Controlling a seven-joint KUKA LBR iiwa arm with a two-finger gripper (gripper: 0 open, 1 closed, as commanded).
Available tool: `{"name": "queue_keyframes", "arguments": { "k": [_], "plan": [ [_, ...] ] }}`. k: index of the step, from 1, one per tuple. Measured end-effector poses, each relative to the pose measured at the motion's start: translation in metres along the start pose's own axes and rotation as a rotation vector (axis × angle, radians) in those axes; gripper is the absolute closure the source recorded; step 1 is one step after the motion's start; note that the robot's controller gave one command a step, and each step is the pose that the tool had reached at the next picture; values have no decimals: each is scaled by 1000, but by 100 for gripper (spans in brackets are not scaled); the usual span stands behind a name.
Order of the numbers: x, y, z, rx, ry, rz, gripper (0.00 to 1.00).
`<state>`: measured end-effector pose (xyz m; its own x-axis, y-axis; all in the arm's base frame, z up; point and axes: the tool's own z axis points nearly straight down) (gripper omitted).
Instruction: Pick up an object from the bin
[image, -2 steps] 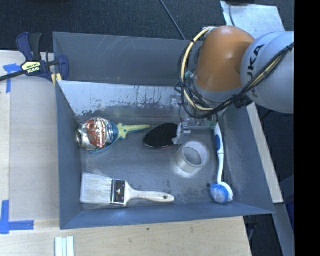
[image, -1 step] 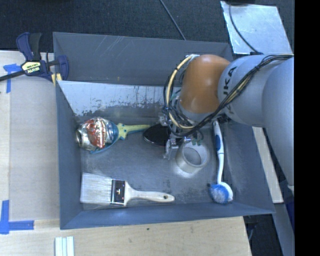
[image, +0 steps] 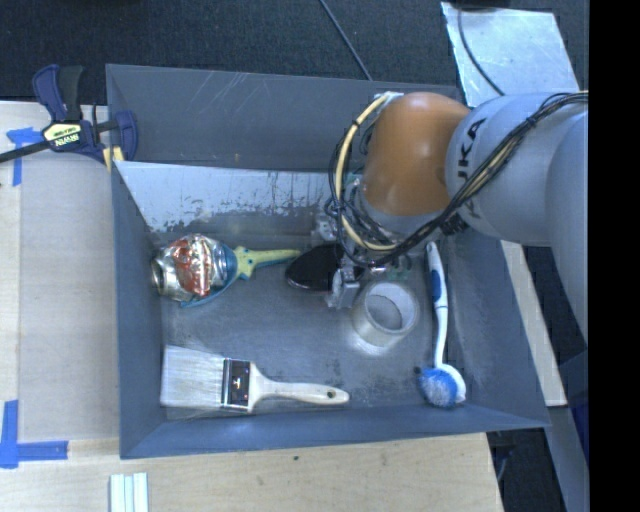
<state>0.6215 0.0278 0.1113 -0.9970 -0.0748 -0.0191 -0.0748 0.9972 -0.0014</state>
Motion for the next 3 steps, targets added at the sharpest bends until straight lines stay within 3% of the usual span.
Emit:
{"name": "queue_keyframes", "arguments": {
  "k": [1, 2, 3],
  "plan": [
    [-2, -11, 34, -1, 18, 13, 0],
    [-2, -20, 40, -6, 6, 27, 0],
    [-3, -13, 36, -2, 12, 16, 100]
  ]
}}
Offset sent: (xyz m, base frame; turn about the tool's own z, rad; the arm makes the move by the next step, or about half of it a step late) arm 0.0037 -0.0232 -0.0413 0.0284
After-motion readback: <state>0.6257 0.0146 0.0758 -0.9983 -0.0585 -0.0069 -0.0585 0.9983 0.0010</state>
